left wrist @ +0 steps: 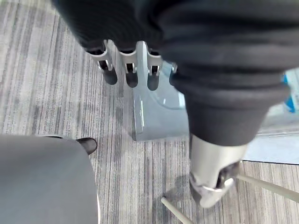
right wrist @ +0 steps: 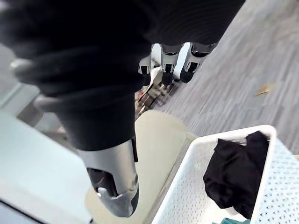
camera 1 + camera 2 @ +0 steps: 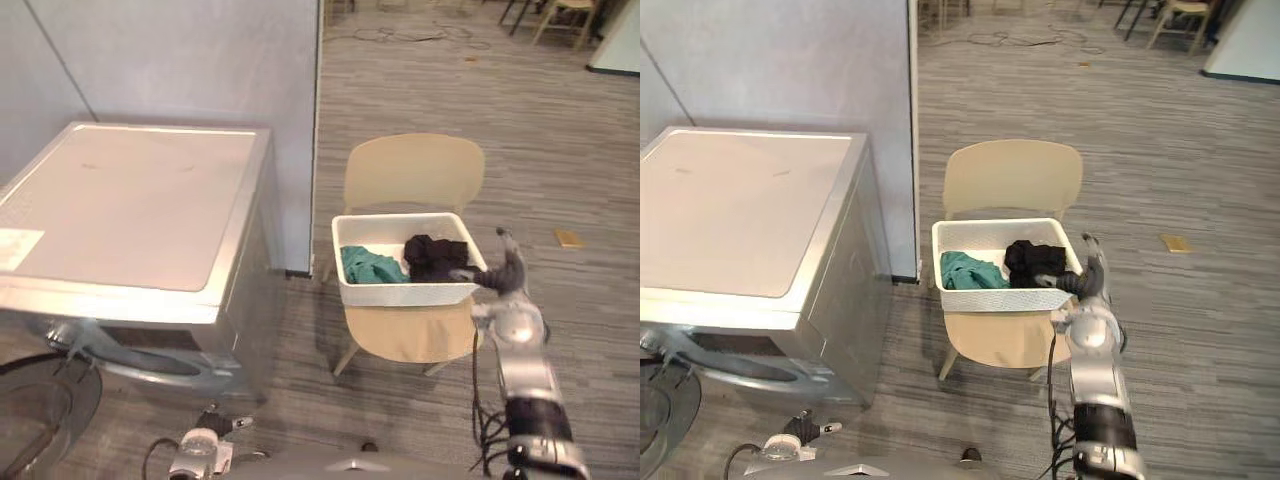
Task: Pick up the laundry basket with both hands and put the clothes into the washing machine.
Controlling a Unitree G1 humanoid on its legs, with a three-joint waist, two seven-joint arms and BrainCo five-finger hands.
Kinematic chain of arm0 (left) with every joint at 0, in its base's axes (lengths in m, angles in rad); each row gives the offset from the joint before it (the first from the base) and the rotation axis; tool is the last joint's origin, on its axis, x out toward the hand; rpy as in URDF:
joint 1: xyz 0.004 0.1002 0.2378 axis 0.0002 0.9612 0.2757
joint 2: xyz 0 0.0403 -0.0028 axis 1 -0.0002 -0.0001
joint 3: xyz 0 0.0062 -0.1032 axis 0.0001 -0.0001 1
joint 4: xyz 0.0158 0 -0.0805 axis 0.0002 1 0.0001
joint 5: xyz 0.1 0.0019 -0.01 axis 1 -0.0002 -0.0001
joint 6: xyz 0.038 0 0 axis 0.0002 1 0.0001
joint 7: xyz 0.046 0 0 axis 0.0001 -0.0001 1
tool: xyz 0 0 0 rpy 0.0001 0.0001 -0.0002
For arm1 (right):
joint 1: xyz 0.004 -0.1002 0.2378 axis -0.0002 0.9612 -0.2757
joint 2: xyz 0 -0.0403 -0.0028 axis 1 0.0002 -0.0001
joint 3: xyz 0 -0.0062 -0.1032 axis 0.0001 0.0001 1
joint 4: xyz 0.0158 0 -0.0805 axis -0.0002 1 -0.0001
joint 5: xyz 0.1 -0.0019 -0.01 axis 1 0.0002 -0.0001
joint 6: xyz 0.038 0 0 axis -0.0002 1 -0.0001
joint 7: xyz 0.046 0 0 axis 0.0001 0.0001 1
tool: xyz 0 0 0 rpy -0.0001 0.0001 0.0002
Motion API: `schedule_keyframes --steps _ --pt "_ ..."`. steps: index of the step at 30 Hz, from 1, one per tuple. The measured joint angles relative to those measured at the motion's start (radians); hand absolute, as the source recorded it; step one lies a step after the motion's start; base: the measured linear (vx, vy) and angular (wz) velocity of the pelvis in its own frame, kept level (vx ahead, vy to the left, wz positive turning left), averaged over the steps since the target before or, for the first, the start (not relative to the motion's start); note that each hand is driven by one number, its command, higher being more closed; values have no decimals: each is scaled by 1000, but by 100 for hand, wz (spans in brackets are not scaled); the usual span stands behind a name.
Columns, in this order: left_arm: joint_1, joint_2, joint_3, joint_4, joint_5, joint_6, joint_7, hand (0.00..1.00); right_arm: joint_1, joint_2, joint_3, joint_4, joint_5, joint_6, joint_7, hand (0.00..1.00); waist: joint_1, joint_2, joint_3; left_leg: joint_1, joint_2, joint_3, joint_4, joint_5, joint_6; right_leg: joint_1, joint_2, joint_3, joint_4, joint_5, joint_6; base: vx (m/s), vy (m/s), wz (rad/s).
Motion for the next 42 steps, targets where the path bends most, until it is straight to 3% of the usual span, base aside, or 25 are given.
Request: schedule_keyframes --steps 5,14,17,19,21,22,25,27,28,30,31,33,34,35,36,37,38,39,41,42 --pt "12 32 0 13 2 5 -1 0 -86 -26 57 89 0 -1 22 0 18 2 24 -20 -3 -33 0 13 0 0 -1 -29 -1 1 -2 -25 -13 20" --pt "71 36 9 41 10 20 6 0 -61 -21 68 164 0 22 43 0 13 1 25 -1 -12 -43 -4 15 3 15 -10 -35 11 -6 -12 -25 10 3" --pt "73 36 8 49 9 23 6 0 -24 5 6 165 8 32 39 0 7 2 27 33 -16 -20 -15 10 8 -30 -26 -4 140 -68 -19 -59 22 -20" --pt "71 36 -7 52 7 25 12 0 2 22 -59 169 54 42 33 0 -7 10 46 56 -25 -17 -12 -12 22 -103 -47 37 341 -105 -22 -81 30 -14" --pt "72 41 -22 53 1 24 15 0 16 42 -100 170 83 59 22 0 -29 16 66 73 -28 -19 20 -37 24 -184 -59 79 550 -95 -34 -126 54 -1" --pt "72 49 -33 56 -3 24 17 0 27 46 -104 169 90 65 17 0 -39 4 83 80 -27 -21 48 -58 24 -221 -61 99 645 -68 -52 -85 45 4" --pt "69 55 -40 57 -5 24 18 0 49 46 -127 163 100 66 15 0 -51 23 93 100 -15 -51 72 -74 33 -252 -79 92 744 -17 -66 -43 5 19" --pt "62 57 -39 58 -3 26 18 0 49 44 -138 154 100 66 15 0 -54 23 95 97 -10 -81 81 -79 28 -250 -96 93 736 -94 -78 54 -103 40" --pt "58 65 -39 58 -3 26 17 0 47 38 -152 154 100 66 15 0 -44 25 96 85 2 -107 97 -84 20 -249 -110 103 686 -138 -65 101 -224 37" --pt "59 68 -39 57 -1 26 17 0 41 28 -170 155 100 66 14 0 -40 31 97 79 23 -130 112 -99 -2 -245 -129 152 573 -148 -58 107 -299 32" --pt "63 69 -39 57 -1 26 17 0 41 23 -170 155 100 66 14 0 -39 29 94 80 30 -132 116 -105 -13 -243 -141 170 526 -142 -56 143 -367 24" --pt "82 88 -38 56 1 25 17 0 35 13 -170 155 100 66 14 0 -37 6 76 78 44 -141 143 -138 -68 -238 -169 200 412 -73 -45 145 -422 17" --pt "98 101 -37 72 21 29 16 0 33 -6 -171 159 98 66 14 0 -45 8 57 86 68 -165 157 -167 -119 -214 -173 185 390 -89 134 144 -425 24" --pt "101 76 -37 77 22 34 17 0 35 -31 -177 160 97 69 15 0 -50 44 46 82 106 -185 154 -174 -130 -217 -138 150 407 -126 108 285 -545 29" --pt "119 43 -35 77 24 34 16 0 34 -78 -181 159 97 76 14 0 -53 105 9 87 154 -211 129 -155 -130 -237 -95 116 434 -157 89 228 -314 14" --pt "126 35 -33 78 26 34 17 0 33 -96 -179 158 97 77 14 0 -46 117 1 84 166 -219 123 -127 -140 -250 -81 113 467 -177 74 277 -365 17" --pt "122 32 -25 78 26 32 18 0 33 -117 -181 158 97 78 16 0 -47 117 1 81 181 -247 127 -81 -163 -257 -67 97 521 -209 54 195 -306 26" --pt "121 30 -15 78 24 32 19 0 33 -125 -178 158 97 78 18 0 -52 117 1 74 197 -268 142 -57 -158 -244 -56 70 534 -228 38 278 -439 42" --pt "120 30 20 72 8 27 26 0 31 -123 -155 158 98 78 20 0 -47 84 -16 3 224 -314 232 48 -110 -208 -18 14 512 -252 -4 275 -459 45" --pt "120 30 24 71 2 26 28 0 31 -122 -153 158 98 78 20 0 -45 79 -19 -8 225 -321 248 61 -99 -202 -15 7 505 -252 -7 198 -345 34"
